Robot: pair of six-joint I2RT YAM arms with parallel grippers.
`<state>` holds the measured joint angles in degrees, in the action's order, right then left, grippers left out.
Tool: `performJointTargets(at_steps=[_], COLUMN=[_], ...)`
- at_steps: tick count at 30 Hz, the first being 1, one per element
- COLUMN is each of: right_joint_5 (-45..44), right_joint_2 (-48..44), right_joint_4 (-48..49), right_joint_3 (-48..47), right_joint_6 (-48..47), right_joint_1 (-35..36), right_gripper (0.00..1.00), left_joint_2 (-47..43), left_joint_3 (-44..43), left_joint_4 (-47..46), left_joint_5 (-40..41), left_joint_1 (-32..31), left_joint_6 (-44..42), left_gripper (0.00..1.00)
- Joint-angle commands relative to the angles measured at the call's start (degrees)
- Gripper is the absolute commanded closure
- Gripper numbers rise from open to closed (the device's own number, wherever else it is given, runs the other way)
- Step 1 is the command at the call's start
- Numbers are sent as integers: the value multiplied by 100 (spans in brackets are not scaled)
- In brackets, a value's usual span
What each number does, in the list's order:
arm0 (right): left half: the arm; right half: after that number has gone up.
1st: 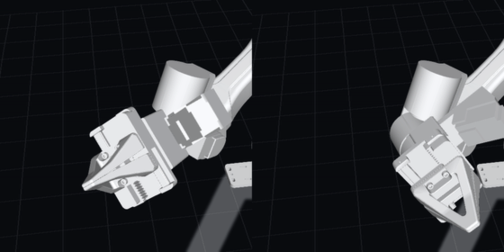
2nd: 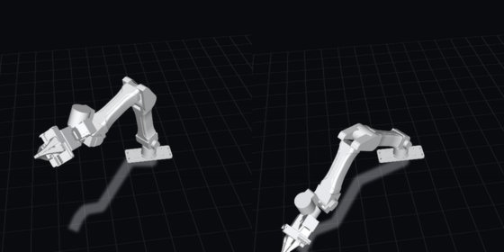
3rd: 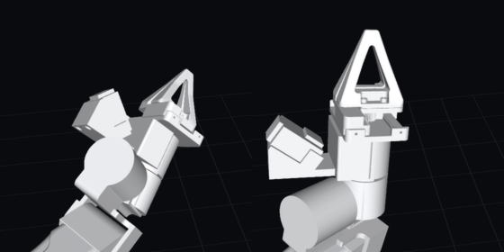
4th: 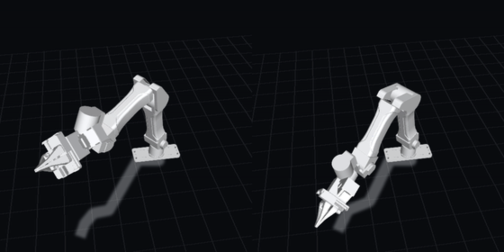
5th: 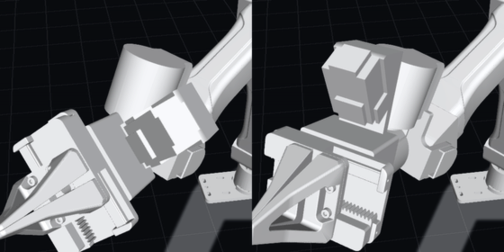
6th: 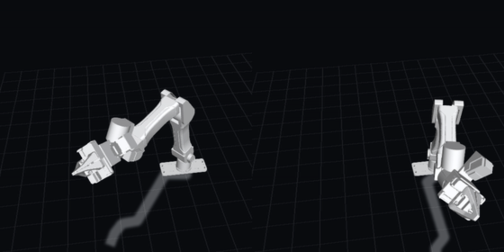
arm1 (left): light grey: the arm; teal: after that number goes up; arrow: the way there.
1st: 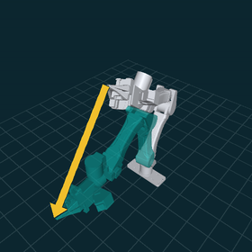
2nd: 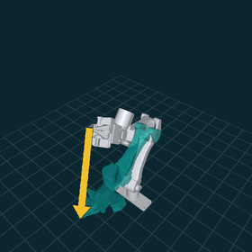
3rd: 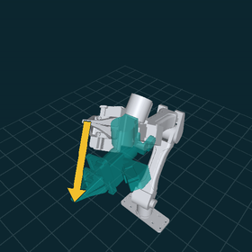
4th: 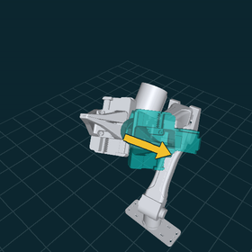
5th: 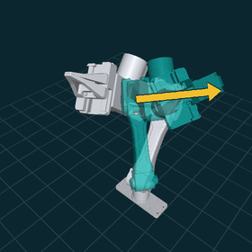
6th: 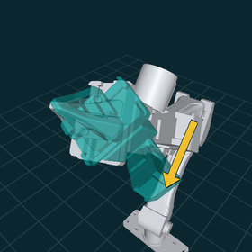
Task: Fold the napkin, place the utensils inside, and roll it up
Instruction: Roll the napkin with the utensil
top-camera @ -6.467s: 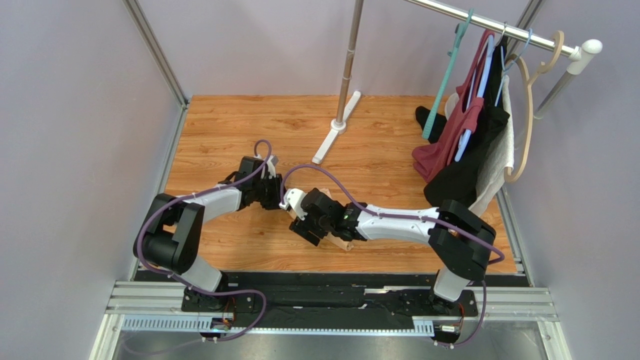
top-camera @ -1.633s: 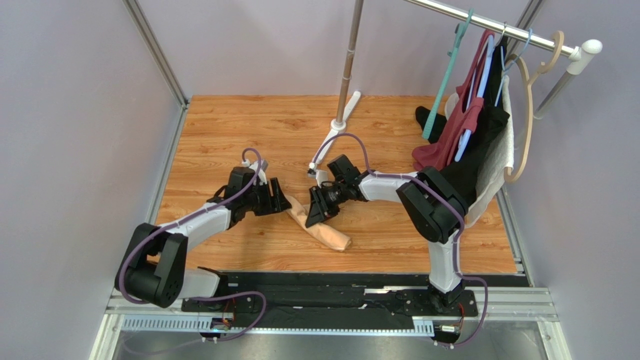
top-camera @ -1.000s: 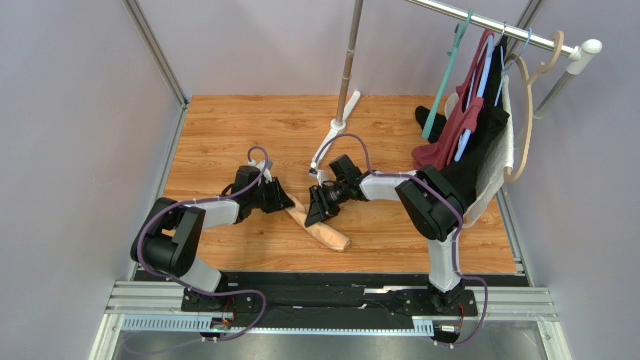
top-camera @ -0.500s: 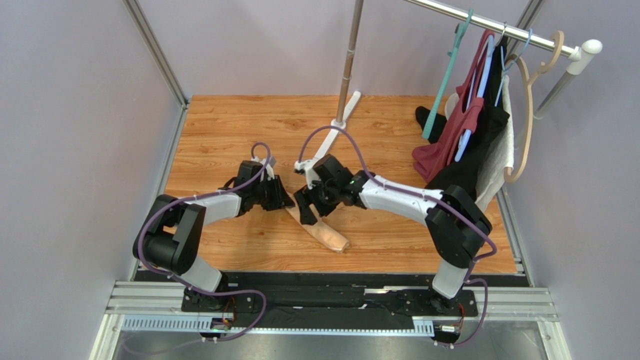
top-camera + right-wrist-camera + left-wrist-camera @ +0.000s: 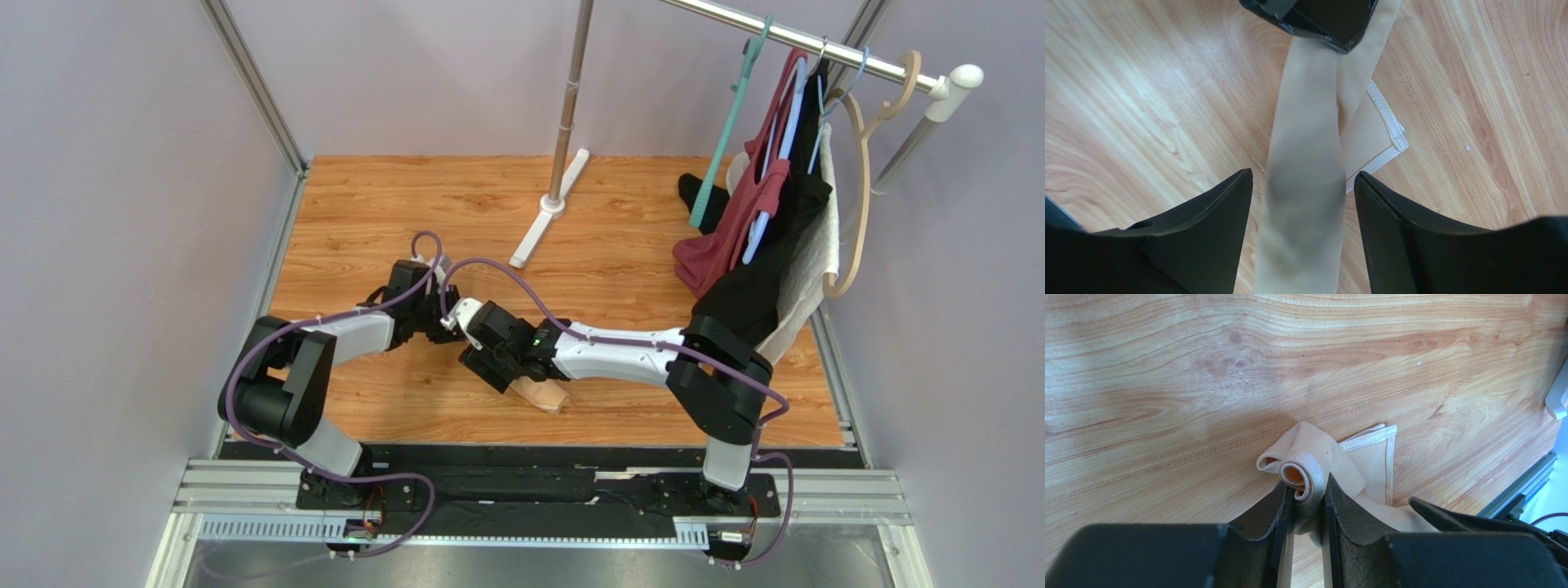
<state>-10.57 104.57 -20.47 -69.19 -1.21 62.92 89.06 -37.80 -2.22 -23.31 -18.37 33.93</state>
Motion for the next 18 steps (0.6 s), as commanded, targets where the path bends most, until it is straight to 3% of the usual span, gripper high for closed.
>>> performJointTargets(at_steps=[1,4,9,12,16,18], right_joint_5=[-306,-306,-122,449,1643,2495], right_joint_2=[81,133,397,432,231,108], right_joint_4=[333,351,219,262,613,780], right_joint_3=[-51,-25,-130,-34,265,458], right_joint_6=[-213,-213,-64,86,516,718], right_joint_1=[19,19,-86,-349,-797,-1123], right_gripper=[36,39,58,63,71,72], left_joint_2=[68,86,51,-63,-344,-590], left_joint_3=[-175,-201,-166,-140,-96,-87], left_joint_4=[204,196,126,20,89,169], left_joint_5=[55,37,-138,-218,-86,133], left_joint_1=[-17,-17,-17,-17,-17,-17], left_joint_6=[-185,-203,-212,-238,-273,-291], left_gripper=[74,74,70,63,42,39])
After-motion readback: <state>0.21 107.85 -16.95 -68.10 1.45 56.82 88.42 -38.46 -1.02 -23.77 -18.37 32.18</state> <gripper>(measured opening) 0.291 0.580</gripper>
